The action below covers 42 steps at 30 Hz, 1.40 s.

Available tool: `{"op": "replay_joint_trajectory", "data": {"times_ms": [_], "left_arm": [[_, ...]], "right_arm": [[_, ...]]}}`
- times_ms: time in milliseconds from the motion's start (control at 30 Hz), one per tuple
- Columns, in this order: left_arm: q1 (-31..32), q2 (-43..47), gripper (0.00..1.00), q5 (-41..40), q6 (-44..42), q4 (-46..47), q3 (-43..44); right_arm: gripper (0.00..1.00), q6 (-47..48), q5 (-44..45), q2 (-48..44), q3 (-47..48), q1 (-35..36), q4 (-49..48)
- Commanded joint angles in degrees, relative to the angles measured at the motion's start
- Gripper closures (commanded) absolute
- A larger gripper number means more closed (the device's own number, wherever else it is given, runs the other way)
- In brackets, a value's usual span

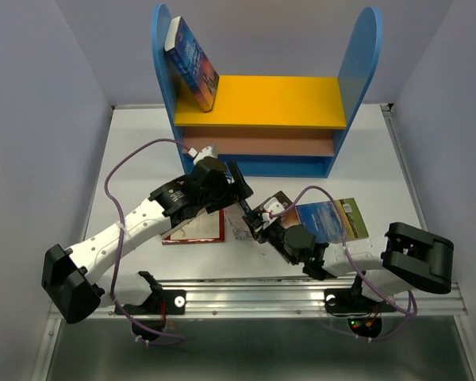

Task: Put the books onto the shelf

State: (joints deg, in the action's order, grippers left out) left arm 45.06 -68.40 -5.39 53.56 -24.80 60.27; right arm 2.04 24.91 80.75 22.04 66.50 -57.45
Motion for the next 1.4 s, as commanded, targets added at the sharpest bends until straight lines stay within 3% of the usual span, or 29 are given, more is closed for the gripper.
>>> {"op": "replay_joint_trajectory", "data": {"times_ms": [0, 133, 267, 367, 467, 533, 567, 600, 633, 667, 767, 867, 900, 967, 1100, 1367], "left_arm": [[3.36, -1.03, 0.06, -5.05, 4.7, 2.82, 0.11], [4.69, -2.43, 0.12, -9.27, 8.39, 0.64, 0.28], [5.92, -3.93, 0.27, -14.03, 12.61, -3.23, 1.16], [6.79, -4.11, 0.44, -17.28, 15.34, -4.82, 1.52], [6.97, -4.54, 0.5, -18.78, 15.7, -4.91, 1.96], [7.06, -5.33, 0.75, -19.04, 15.44, -5.0, 2.48], [7.15, -5.69, 0.76, -19.05, 15.35, -5.35, 2.74], [7.24, -5.86, 0.94, -18.96, 15.08, -5.7, 3.18], [7.41, -6.13, 1.0, -19.39, 14.91, -6.31, 3.88], [7.5, -6.13, 1.0, -19.66, 14.73, -6.66, 4.24], [8.2, -5.43, 1.0, -21.68, 13.33, -6.67, 5.03], [10.39, -4.37, 1.0, -24.93, 11.4, -6.93, 5.82], [10.84, -4.02, 1.0, -26.24, 10.52, -7.28, 6.17], [11.89, -3.41, 1.0, -27.56, 9.38, -7.2, 6.44], [12.95, -3.49, 1.0, -29.07, 8.67, -9.13, 6.27], [13.3, 1.33, 1.0, -25.99, 2.34, -0.97, 0.47]], "right_arm": [[0.95, 2.17, 4.96, 2.21, 2.56, 3.27, -8.11], [0.95, 3.4, 9.79, 3.97, 2.74, 5.39, -11.53], [0.95, 2.79, 11.83, 4.59, 2.3, 6.53, -13.65], [0.95, 2.79, 13.41, 4.77, 1.95, 7.06, -14.35], [0.94, 3.05, 14.29, 5.47, 1.69, 7.68, -15.06], [0.92, 3.49, 14.64, 6.17, 2.04, 8.21, -15.06], [0.91, 3.58, 15.08, 6.43, 2.21, 8.21, -14.97], [0.9, 4.02, 15.35, 6.61, 2.3, 8.9, -14.8], [0.87, 4.02, 16.13, 6.79, 2.48, 8.91, -14.8], [0.84, 4.02, 16.31, 6.61, 2.48, 9.52, -14.8], [0.6, 1.83, 16.05, 5.65, 2.22, 9.53, -13.57], [0.48, -1.77, 13.07, 1.27, 2.48, 9.53, -7.87], [0.37, -4.74, 11.32, 0.21, 2.65, 9.53, -3.68], [0.32, -7.22, 9.3, -2.25, 2.83, 9.53, 0.04], [0.07, -12.84, 5.51, -8.49, 2.57, 9.53, 7.25], [0.0, -19.8, 9.98, -27.12, -2.35, 9.53, 15.78]]}}
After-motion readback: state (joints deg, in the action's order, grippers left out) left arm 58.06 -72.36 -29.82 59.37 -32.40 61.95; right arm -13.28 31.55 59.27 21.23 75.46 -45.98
